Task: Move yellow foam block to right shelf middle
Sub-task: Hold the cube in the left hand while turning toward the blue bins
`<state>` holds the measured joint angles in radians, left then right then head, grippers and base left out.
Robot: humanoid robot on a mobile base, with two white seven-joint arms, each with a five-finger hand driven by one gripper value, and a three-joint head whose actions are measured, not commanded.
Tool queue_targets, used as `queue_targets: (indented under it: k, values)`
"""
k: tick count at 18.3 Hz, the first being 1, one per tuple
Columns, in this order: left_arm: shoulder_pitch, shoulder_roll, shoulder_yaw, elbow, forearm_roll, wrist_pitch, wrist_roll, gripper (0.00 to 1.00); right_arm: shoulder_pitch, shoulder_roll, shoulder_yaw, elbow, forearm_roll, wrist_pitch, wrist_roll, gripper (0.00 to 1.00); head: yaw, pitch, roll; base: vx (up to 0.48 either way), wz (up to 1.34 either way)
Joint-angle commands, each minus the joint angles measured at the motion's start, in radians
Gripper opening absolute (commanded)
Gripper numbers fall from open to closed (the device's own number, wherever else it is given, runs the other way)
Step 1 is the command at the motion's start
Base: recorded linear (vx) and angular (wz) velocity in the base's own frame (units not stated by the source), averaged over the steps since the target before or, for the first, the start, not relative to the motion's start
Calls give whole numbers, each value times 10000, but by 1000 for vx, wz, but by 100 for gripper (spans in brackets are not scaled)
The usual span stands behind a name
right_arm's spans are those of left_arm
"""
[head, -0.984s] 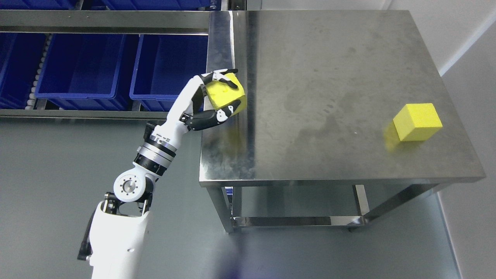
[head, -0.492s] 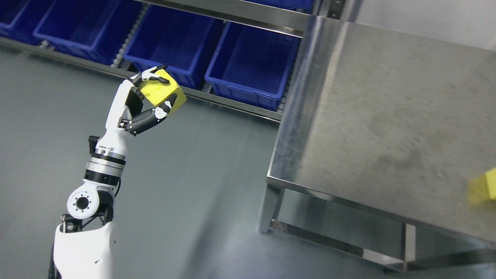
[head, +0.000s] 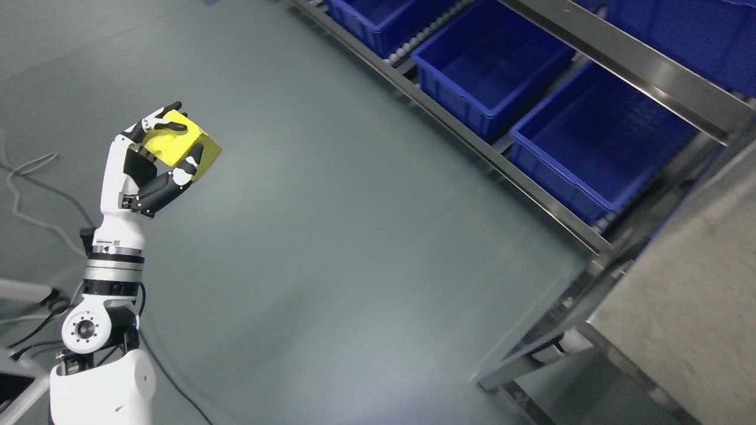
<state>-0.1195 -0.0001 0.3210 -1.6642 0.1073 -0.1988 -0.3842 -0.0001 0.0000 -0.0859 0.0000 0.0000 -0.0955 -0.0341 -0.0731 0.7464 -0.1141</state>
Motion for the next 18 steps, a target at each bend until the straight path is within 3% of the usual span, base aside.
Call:
queue_targets:
  k: [1,8,18]
  values:
    - [-124,175,1055,734,77,-52,23,0,16,-175,0,-175,31,4,4,100,0,0,0,5,928]
    - [-293,175,1085,734,77,-99,23,0,16,-175,0,-175,31,4,4,100,0,0,0,25,765]
    - [-324,175,1086,734,77,-99,23,0,16,-175,0,-175,31,4,4,100,0,0,0,79,184]
